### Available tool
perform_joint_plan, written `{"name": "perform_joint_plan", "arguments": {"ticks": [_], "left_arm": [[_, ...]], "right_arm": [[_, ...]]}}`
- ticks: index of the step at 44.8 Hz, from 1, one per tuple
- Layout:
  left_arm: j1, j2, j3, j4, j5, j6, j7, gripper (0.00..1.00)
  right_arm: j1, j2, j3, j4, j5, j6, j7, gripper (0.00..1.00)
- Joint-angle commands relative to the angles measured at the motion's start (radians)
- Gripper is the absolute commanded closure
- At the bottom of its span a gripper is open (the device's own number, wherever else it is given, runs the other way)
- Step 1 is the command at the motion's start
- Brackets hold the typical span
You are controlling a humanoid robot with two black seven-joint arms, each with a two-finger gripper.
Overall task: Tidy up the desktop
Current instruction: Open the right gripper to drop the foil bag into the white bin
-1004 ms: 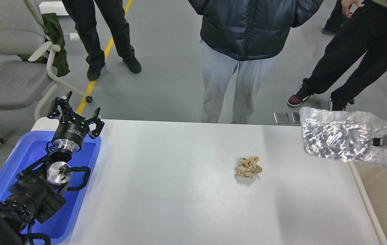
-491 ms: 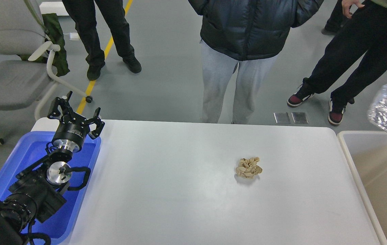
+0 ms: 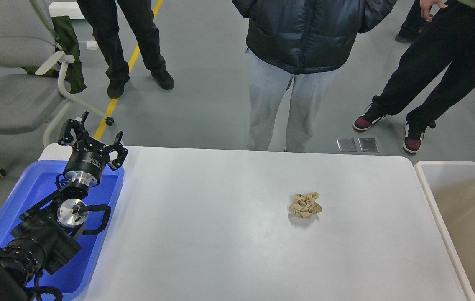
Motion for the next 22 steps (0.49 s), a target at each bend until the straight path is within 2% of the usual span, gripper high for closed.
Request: {"name": "perform_joint_plan", "arguments": {"ticks": [1,9,22], "left_arm": [[0.000,0.000,0.000,0.000,0.000,0.000,0.000,0.00],[0.000,0.000,0.000,0.000,0.000,0.000,0.000,0.00],[0.000,0.000,0.000,0.000,0.000,0.000,0.000,0.00]], "right_arm": [[-0.069,0.104,0.003,-0.050,0.141,-0.096,-0.055,1.00],[-0.079,0.134,0.004,-0.050,0.193,-0.128,-0.094,1.00],[-0.086,0.162,0.016,-0.049,0.204,-0.145,-0.118,1.00]]}}
